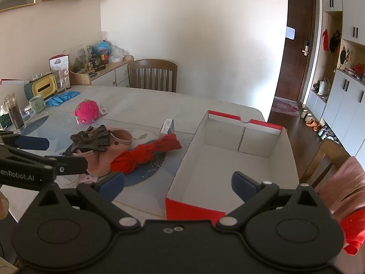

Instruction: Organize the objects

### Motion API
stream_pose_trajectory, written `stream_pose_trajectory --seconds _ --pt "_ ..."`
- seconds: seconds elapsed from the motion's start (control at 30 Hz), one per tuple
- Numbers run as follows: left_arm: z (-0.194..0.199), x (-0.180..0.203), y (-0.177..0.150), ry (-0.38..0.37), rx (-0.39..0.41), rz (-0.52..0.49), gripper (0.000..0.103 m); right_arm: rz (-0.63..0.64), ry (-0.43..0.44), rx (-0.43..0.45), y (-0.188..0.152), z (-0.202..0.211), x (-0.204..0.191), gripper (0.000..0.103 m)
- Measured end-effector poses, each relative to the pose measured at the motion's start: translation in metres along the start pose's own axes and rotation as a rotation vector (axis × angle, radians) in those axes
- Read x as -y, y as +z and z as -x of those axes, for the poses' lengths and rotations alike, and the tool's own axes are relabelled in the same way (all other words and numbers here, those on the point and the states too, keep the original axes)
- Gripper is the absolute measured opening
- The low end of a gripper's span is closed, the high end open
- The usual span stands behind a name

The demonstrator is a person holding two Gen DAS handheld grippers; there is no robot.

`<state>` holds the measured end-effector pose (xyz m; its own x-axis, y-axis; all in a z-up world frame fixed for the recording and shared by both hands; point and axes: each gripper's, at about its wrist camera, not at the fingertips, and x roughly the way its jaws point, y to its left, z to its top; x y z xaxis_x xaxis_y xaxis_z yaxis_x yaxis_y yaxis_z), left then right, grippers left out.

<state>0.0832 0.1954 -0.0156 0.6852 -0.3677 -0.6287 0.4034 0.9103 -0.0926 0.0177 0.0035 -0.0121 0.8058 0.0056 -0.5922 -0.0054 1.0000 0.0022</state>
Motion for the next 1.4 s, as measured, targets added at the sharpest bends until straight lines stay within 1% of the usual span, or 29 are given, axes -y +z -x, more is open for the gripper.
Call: stream_pose_trajectory --seconds 0.37,0.5,0.7,0.87,0.97,1.07,1.17,1.23,1.4 --pt "-0.016 -0.007 0.008 -0.005 -0.024 0.004 0.103 0.0 0.017 -0.028 0.011 -0.02 0.0 0.099" --pt "-0.023 -0.013 0.011 -0.012 -0.035 0.024 0.103 -0.022 -0.002 -0.037 0.015 -0.028 0.008 0.098" --pt "-0.034 -0.025 0.02 -0.008 -0.032 0.048 0.103 -0.08 -0.073 -0.074 0.013 -0.042 0.032 0.096" --pt "-0.048 -0.038 0.026 0.047 -0.043 0.056 0.103 -0.15 -0.146 -0.115 0.006 -0.051 0.062 0.094" --pt "-0.055 -0.05 0.029 0.06 -0.043 0.066 0.103 -0.179 -0.192 -0.13 0.001 -0.054 0.077 0.093" --pt "-0.064 -0.063 0.03 0.09 -0.05 0.055 0.103 -0.216 -0.235 -0.148 -0.002 -0.059 0.093 0.092" --pt "-0.074 -0.078 0.029 0.108 -0.058 0.042 0.103 -0.225 -0.282 -0.164 -0.005 -0.063 0.106 0.091" --pt "-0.08 -0.088 0.028 0.111 -0.06 0.041 0.103 -0.246 -0.296 -0.181 -0.006 -0.07 0.115 0.09" --pt "-0.096 -0.11 0.027 0.16 -0.07 0.017 0.102 -0.279 -0.327 -0.231 -0.01 -0.083 0.137 0.083"
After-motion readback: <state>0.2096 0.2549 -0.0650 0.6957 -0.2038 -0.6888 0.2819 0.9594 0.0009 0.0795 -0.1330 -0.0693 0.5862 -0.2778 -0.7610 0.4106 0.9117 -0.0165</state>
